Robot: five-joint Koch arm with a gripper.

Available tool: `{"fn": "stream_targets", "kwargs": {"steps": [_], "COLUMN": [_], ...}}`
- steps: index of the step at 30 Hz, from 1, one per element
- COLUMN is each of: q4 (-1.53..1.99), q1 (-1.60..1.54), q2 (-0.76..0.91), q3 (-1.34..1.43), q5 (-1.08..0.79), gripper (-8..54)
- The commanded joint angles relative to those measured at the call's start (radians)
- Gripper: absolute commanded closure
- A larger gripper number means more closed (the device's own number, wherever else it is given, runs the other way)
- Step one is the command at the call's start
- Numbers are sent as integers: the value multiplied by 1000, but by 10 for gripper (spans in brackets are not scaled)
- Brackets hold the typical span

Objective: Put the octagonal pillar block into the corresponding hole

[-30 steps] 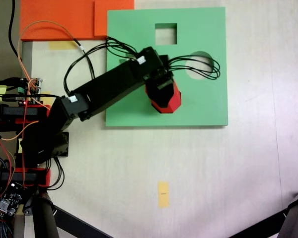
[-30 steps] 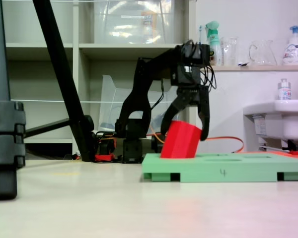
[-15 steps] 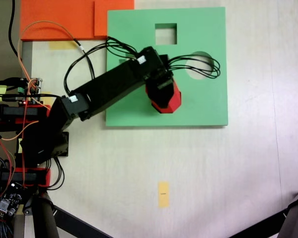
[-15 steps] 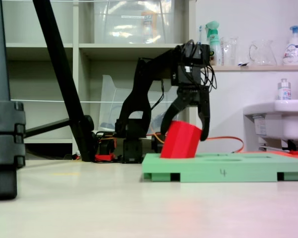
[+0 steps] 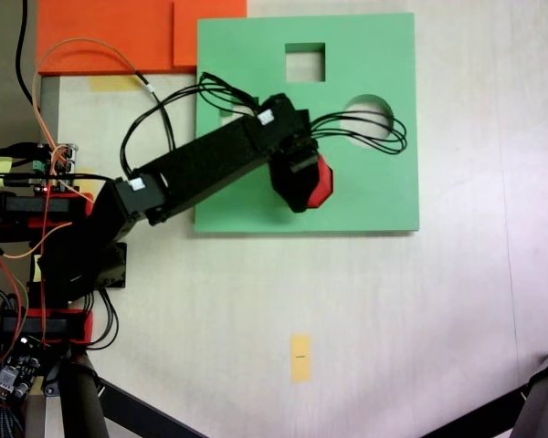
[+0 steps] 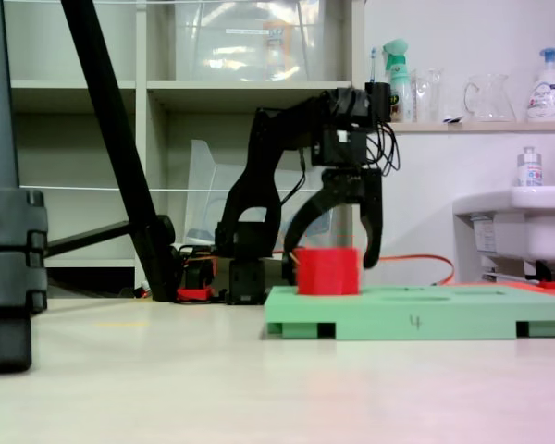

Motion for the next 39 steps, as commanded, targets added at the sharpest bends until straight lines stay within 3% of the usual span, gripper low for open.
{"fn": "stream_targets", "kwargs": {"steps": [1, 7, 11, 16, 20, 22, 24, 32, 39], "q4": [81, 86, 44, -83, -94, -173, -316, -1177, -1078], "q1": [6, 8, -23, 0, 84, 155, 230, 456, 499], "q2": [72, 87, 215, 459, 637, 729, 844, 1238, 1282], "q3": [0, 3, -15, -6, 41, 87, 209, 1147, 1473], "q5": [-6, -8, -52, -537, -870, -1146, -1356, -1749, -1798], "gripper": [-66, -66, -64, 14, 26, 42, 82, 110, 74]}}
